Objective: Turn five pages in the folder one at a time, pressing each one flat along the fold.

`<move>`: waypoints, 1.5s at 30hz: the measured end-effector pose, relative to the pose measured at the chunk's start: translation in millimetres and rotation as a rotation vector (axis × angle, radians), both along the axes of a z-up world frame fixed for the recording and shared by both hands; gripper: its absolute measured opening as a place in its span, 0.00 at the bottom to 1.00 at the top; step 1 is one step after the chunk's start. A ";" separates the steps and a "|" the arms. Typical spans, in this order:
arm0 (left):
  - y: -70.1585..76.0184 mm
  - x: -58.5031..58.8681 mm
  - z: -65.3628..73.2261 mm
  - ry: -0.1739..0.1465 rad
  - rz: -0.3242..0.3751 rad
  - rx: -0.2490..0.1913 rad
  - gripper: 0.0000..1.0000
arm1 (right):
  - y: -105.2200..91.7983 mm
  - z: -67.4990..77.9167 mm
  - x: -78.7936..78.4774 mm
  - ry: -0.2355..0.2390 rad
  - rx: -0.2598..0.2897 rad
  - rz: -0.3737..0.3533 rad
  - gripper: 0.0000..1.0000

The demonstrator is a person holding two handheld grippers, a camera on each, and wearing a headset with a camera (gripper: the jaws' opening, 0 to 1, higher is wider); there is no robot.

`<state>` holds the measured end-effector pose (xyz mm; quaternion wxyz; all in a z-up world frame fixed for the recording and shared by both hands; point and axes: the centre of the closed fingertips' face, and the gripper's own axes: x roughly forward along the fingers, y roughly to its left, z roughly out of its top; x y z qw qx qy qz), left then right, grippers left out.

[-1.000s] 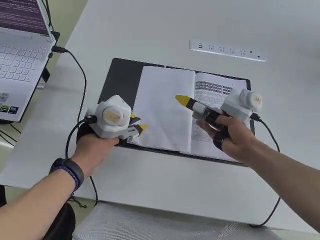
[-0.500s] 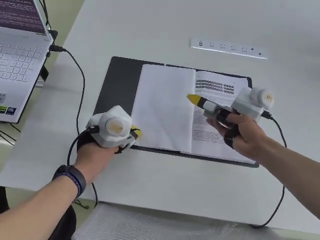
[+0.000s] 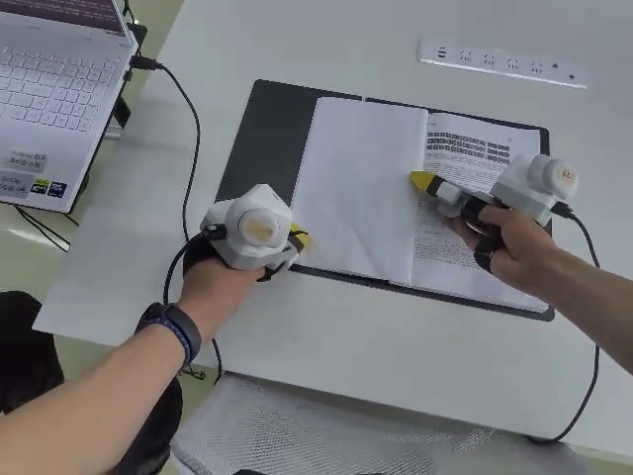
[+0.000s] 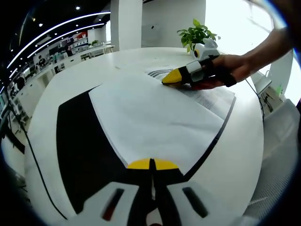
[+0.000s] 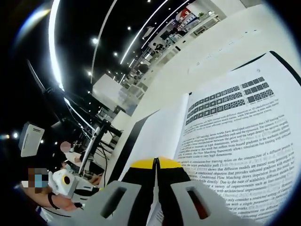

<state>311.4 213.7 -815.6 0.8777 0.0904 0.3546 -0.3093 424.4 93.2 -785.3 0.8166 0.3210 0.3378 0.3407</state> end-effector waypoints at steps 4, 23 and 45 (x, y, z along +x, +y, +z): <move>0.9 1.6 -0.9 0.000 0.008 -0.003 0.00 | 0.8 2.0 15.2 -0.005 0.026 -0.024 0.00; 2.4 4.8 -5.3 0.006 0.011 -0.006 0.00 | -14.1 -11.3 123.7 0.009 0.124 -0.310 0.00; -0.6 -3.8 8.8 0.011 0.020 -0.013 0.00 | -10.9 -20.7 100.1 -0.015 0.099 -0.167 0.00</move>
